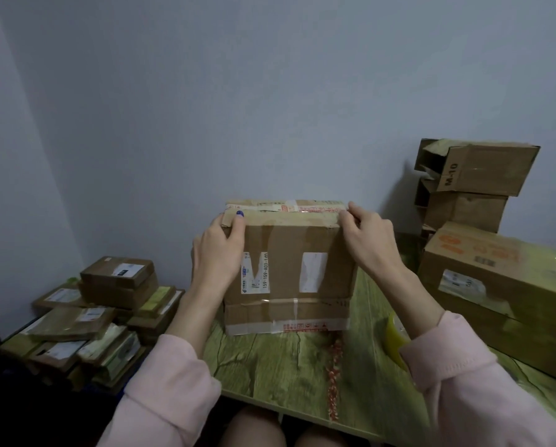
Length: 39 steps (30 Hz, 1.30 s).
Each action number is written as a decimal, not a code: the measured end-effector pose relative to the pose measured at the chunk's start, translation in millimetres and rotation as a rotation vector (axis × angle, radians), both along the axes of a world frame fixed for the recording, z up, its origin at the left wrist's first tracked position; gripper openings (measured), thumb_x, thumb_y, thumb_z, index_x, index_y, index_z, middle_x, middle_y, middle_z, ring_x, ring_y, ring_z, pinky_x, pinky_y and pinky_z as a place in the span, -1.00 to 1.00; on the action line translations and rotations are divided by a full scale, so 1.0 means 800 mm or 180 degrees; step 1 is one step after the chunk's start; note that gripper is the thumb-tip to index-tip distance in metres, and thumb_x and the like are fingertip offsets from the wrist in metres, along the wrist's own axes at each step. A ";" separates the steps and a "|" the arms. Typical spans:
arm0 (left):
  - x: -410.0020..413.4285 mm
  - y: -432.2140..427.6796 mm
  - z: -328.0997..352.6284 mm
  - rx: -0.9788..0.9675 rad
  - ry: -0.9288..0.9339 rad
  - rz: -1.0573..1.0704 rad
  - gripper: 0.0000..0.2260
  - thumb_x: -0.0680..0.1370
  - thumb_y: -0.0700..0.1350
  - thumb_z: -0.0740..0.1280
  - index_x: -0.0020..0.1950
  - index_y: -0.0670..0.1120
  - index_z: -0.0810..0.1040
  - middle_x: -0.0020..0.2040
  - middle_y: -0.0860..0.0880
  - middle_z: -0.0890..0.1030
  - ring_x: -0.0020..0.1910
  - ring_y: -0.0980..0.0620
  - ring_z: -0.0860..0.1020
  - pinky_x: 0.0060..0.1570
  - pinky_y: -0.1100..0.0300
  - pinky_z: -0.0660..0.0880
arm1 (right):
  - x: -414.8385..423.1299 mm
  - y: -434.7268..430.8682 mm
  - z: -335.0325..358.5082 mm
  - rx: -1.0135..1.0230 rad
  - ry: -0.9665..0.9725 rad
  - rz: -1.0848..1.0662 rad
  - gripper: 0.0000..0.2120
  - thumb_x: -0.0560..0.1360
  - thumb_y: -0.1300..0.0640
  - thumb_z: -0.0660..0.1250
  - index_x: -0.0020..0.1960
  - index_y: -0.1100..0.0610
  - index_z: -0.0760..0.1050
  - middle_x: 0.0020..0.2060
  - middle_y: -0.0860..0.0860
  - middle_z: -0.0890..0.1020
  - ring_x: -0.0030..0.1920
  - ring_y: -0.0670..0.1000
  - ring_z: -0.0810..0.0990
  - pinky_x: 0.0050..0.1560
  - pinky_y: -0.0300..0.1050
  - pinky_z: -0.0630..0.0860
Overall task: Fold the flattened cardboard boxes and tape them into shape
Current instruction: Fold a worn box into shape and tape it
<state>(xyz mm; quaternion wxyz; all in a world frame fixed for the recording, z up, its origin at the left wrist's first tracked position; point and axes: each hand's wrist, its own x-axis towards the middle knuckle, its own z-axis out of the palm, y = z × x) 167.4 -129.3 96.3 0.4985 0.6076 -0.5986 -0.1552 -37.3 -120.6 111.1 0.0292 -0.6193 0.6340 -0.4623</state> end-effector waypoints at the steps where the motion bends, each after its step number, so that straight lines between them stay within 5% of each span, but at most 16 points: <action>1: 0.000 0.002 0.002 0.0011 -0.0045 -0.0025 -0.62 0.63 0.07 0.04 0.15 -0.13 0.53 0.06 -0.12 0.61 0.04 -0.11 0.51 -0.04 0.13 0.35 | -0.001 0.002 -0.001 0.0030 -0.0040 0.0027 -0.65 0.63 0.08 0.07 0.16 0.30 0.49 -0.05 0.21 0.63 -0.08 0.19 0.56 -0.04 0.07 0.46; 5: -0.001 0.003 -0.001 -0.0082 0.0001 -0.0064 -0.62 0.64 0.07 0.04 0.12 -0.14 0.53 0.06 -0.13 0.62 0.05 -0.12 0.53 -0.05 0.14 0.37 | 0.004 0.005 -0.006 0.0031 -0.0002 0.0024 -0.62 0.65 0.05 0.03 0.26 0.25 0.45 0.09 0.21 0.60 0.07 0.24 0.54 0.10 0.11 0.45; 10: 0.004 -0.004 -0.001 0.0004 -0.0075 -0.0042 -0.62 0.62 0.12 0.06 0.07 -0.14 0.51 0.00 -0.12 0.61 0.03 -0.14 0.53 -0.05 0.09 0.42 | -0.001 0.000 0.003 0.0114 0.0067 0.0036 -0.66 0.61 0.07 0.08 0.07 0.28 0.53 -0.13 0.23 0.62 -0.11 0.23 0.56 -0.06 0.12 0.48; 14: 0.011 -0.012 0.006 0.0220 0.0113 -0.0124 -0.60 0.57 0.13 0.16 0.28 -0.09 0.42 0.16 -0.06 0.53 0.18 -0.09 0.45 0.04 0.09 0.36 | -0.003 -0.006 0.001 0.0538 -0.0992 0.0213 -0.61 0.59 0.00 0.12 0.28 0.21 0.47 0.23 0.10 0.54 0.24 0.13 0.45 0.25 0.05 0.36; 18: 0.014 -0.019 0.002 0.0243 0.0193 -0.0393 -0.47 0.53 0.20 0.12 0.46 0.03 0.32 0.39 -0.07 0.36 0.36 -0.07 0.32 0.31 0.01 0.25 | -0.004 -0.013 -0.005 0.0571 -0.1004 0.0255 -0.73 0.59 -0.03 0.10 -0.19 0.00 0.48 -0.19 -0.07 0.54 0.00 0.07 0.51 -0.07 -0.02 0.38; 23: 0.015 -0.023 -0.001 0.0285 0.0621 -0.0649 -0.32 0.32 0.32 0.11 0.37 0.06 0.44 0.27 -0.04 0.47 0.28 -0.02 0.41 0.31 -0.06 0.35 | -0.009 -0.009 -0.001 0.0487 -0.0815 0.0366 -0.68 0.59 -0.02 0.12 -0.29 0.03 0.45 -0.30 -0.04 0.51 -0.17 0.00 0.45 -0.22 -0.08 0.30; 25: 0.019 -0.027 -0.002 0.0388 0.0481 -0.0594 -0.32 0.31 0.35 0.11 0.36 0.10 0.44 0.26 -0.06 0.44 0.32 -0.08 0.34 0.36 -0.08 0.26 | -0.012 -0.004 0.000 0.0582 -0.0901 0.0573 -0.71 0.60 -0.03 0.12 -0.22 0.01 0.49 -0.26 -0.05 0.52 -0.17 -0.03 0.46 -0.19 -0.09 0.34; 27: 0.026 -0.017 0.009 0.0474 0.0290 -0.0657 -0.42 0.38 0.31 0.16 0.36 0.16 0.43 0.23 0.04 0.43 0.32 0.07 0.33 0.35 0.10 0.26 | -0.017 0.002 0.005 0.0654 -0.1128 0.0755 -0.81 0.60 -0.03 0.16 -0.02 -0.04 0.54 -0.16 -0.10 0.55 -0.13 -0.10 0.50 -0.15 -0.13 0.43; 29: 0.034 -0.014 0.017 0.0455 0.0524 -0.1055 -0.77 0.53 0.08 0.26 0.19 0.21 0.43 0.04 0.22 0.50 0.01 0.42 0.46 0.02 0.48 0.40 | -0.023 0.009 0.012 0.0668 -0.1371 0.0949 -0.80 0.58 0.02 0.23 0.18 -0.04 0.51 -0.11 -0.14 0.58 -0.12 -0.15 0.53 -0.13 -0.20 0.48; 30: 0.037 -0.010 0.021 0.0419 0.0650 -0.1244 -0.80 0.56 -0.07 0.27 0.14 0.18 0.42 -0.04 0.27 0.50 -0.12 0.45 0.48 -0.16 0.53 0.40 | -0.025 0.012 0.015 0.0678 -0.1446 0.1036 -0.74 0.57 0.05 0.27 0.25 0.02 0.50 -0.09 -0.12 0.59 -0.13 -0.17 0.54 -0.16 -0.27 0.50; 33: 0.041 -0.012 0.023 0.0153 0.1049 -0.1287 -0.71 0.51 -0.29 0.28 0.10 0.06 0.53 0.01 0.11 0.60 -0.05 0.25 0.55 -0.15 0.38 0.45 | -0.027 0.014 0.016 0.0626 -0.1767 0.1191 -0.54 0.51 0.22 0.35 0.38 0.17 0.36 -0.05 -0.04 0.62 -0.18 -0.24 0.61 -0.26 -0.46 0.50; 35: 0.037 -0.007 0.021 0.0065 0.1154 -0.1149 -0.72 0.48 -0.34 0.29 0.07 -0.01 0.54 -0.01 0.08 0.59 -0.02 0.21 0.53 -0.13 0.33 0.44 | -0.027 0.018 0.013 0.0578 -0.1933 0.1186 -0.40 0.47 0.34 0.37 0.45 0.17 0.27 0.13 0.01 0.61 -0.03 -0.20 0.60 -0.27 -0.46 0.50; 39: 0.027 0.001 0.013 -0.0023 0.1687 -0.0685 -0.95 0.49 -0.12 0.34 -0.05 -0.04 0.53 -0.04 0.02 0.58 0.03 0.05 0.54 0.02 0.15 0.50 | -0.028 0.029 0.011 0.0333 -0.1849 0.1115 -0.47 0.43 0.36 0.38 0.37 0.17 0.39 0.16 -0.02 0.58 0.19 -0.05 0.53 -0.09 -0.30 0.57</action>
